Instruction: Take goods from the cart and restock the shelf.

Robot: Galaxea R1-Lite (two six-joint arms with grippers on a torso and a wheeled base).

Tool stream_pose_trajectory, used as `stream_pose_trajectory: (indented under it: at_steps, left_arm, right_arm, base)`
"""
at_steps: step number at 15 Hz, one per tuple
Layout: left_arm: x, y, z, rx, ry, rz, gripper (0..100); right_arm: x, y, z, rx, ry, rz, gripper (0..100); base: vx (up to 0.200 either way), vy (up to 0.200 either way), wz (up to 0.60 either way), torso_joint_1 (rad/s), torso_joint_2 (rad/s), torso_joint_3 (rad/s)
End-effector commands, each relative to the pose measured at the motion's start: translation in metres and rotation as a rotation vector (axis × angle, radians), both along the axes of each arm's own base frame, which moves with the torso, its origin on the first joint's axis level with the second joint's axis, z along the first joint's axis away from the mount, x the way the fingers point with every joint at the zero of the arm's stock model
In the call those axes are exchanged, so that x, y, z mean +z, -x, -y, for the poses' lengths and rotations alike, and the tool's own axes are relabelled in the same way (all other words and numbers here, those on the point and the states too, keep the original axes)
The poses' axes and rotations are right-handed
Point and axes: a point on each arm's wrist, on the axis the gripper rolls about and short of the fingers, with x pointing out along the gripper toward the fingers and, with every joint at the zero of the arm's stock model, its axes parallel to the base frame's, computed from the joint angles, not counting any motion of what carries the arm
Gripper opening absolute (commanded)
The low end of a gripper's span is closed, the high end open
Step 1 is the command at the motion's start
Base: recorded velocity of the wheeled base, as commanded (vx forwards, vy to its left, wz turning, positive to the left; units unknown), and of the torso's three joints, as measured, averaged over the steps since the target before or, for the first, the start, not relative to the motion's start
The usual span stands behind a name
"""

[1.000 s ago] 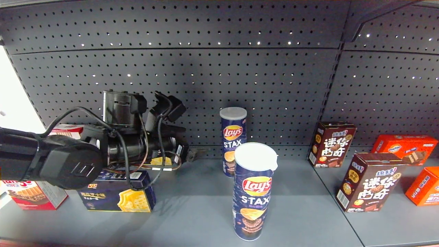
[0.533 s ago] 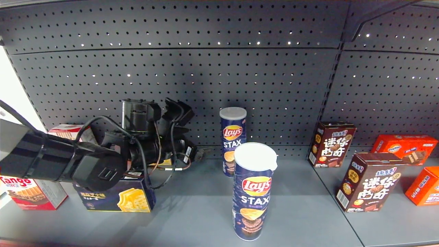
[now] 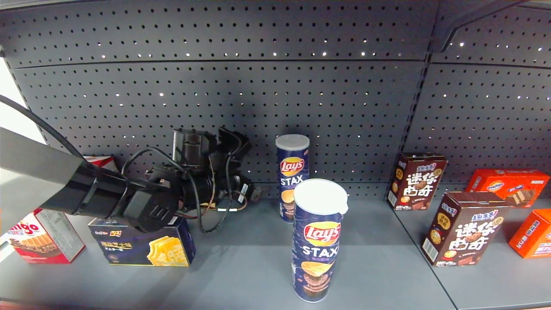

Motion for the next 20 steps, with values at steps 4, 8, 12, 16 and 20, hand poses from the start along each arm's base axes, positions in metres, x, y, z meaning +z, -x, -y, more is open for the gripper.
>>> stream_pose_trajectory:
  at_steps: [4, 8, 12, 16, 20]
  left_arm:
    - [-0.009, -0.008, 0.008, -0.012, -0.005, -0.013, 100]
    - [-0.014, -0.013, 0.022, -0.027, -0.007, -0.009, 100]
    - [-0.016, -0.014, 0.024, -0.028, -0.008, -0.008, 100]
    - [0.007, -0.004, 0.016, -0.015, 0.008, 0.038, 100]
    - [0.048, 0.037, 0.001, 0.003, 0.032, 0.113, 100]
  right_arm:
    - [0.000, 0.000, 0.000, 0.002, -0.001, -0.001, 100]
    - [0.000, 0.000, 0.000, 0.001, -0.001, -0.001, 100]
    - [0.000, 0.000, 0.000, 0.001, -0.001, -0.001, 100]
    - [0.000, 0.000, 0.000, 0.002, 0.001, -0.001, 100]
    - [0.000, 0.000, 0.000, 0.007, -0.042, -0.001, 100]
  base:
    - [0.000, 0.000, 0.00, 0.000, 0.00, 0.000]
    - [0.000, 0.000, 0.00, 0.000, 0.00, 0.000]
    - [0.000, 0.000, 0.00, 0.000, 0.00, 0.000]
    - [0.000, 0.000, 0.00, 0.000, 0.00, 0.000]
    - [0.000, 0.000, 0.00, 0.000, 0.00, 0.000]
